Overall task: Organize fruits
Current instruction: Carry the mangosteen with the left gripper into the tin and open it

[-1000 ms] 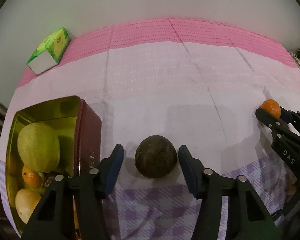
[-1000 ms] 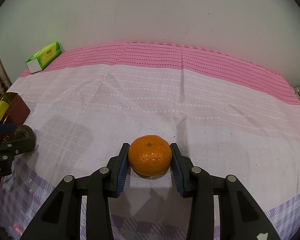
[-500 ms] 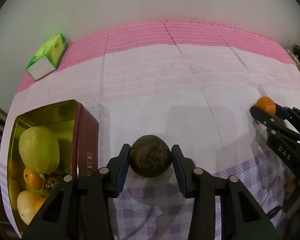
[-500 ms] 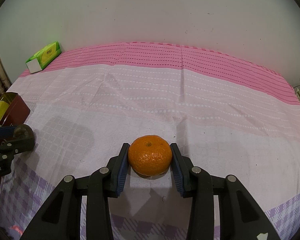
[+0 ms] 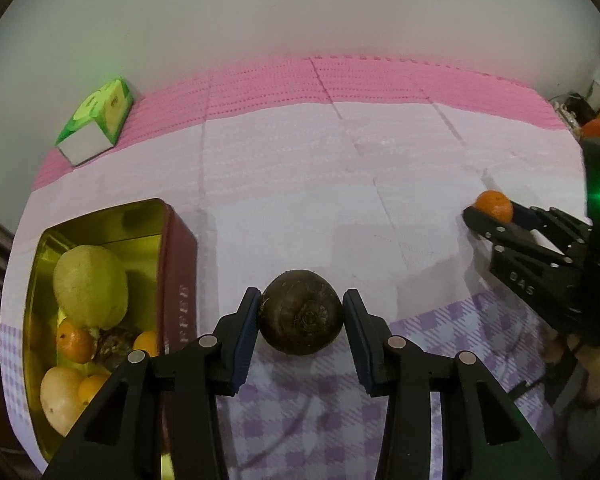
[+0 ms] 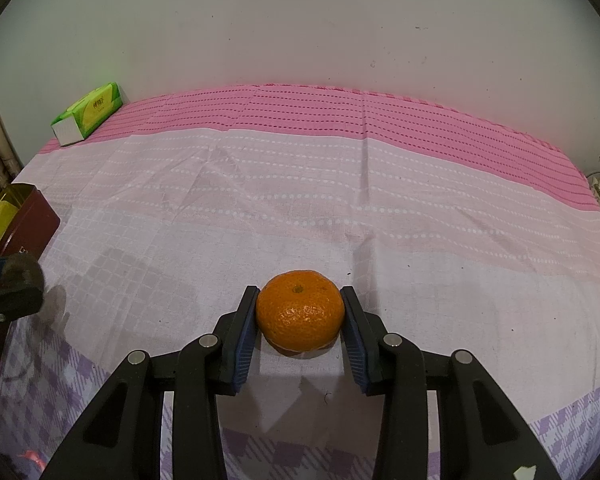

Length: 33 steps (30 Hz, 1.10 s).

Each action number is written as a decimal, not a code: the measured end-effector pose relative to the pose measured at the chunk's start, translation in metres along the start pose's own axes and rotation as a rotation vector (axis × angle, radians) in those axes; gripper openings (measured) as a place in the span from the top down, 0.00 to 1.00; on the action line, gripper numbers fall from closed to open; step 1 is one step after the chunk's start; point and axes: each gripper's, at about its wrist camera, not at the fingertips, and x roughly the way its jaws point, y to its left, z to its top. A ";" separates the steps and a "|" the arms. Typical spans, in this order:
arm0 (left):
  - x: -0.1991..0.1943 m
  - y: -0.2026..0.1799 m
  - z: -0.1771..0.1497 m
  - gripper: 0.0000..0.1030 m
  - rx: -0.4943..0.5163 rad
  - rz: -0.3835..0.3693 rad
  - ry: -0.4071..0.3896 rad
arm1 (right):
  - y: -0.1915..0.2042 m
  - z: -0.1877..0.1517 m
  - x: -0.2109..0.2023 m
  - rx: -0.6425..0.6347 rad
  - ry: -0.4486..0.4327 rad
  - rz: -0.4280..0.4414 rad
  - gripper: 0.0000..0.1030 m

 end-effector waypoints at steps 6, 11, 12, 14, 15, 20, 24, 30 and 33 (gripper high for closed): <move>-0.026 0.017 -0.002 0.58 -0.030 0.014 -0.035 | 0.000 0.000 0.000 0.000 0.000 0.000 0.64; -0.038 0.037 -0.005 0.58 -0.067 0.033 -0.049 | 0.000 0.000 0.000 0.000 0.000 0.000 0.64; -0.040 0.041 -0.006 0.58 -0.073 0.039 -0.052 | 0.000 0.000 0.000 0.000 0.000 -0.001 0.64; -0.044 0.049 -0.008 0.58 -0.087 0.048 -0.055 | 0.000 0.000 0.000 0.000 0.000 0.000 0.64; -0.045 0.051 -0.010 0.58 -0.090 0.050 -0.057 | 0.000 0.000 0.000 0.000 0.000 0.000 0.64; -0.053 0.068 -0.017 0.58 -0.113 0.082 -0.063 | 0.000 0.000 0.000 0.000 0.000 0.000 0.64; -0.054 0.088 -0.021 0.58 -0.145 0.114 -0.058 | 0.000 0.000 0.000 0.000 -0.001 -0.001 0.64; -0.051 0.119 -0.031 0.58 -0.195 0.170 -0.035 | 0.000 0.000 0.000 -0.001 -0.001 -0.001 0.64; -0.047 0.131 -0.038 0.58 -0.217 0.188 -0.019 | 0.000 0.000 0.000 -0.001 -0.001 -0.001 0.64</move>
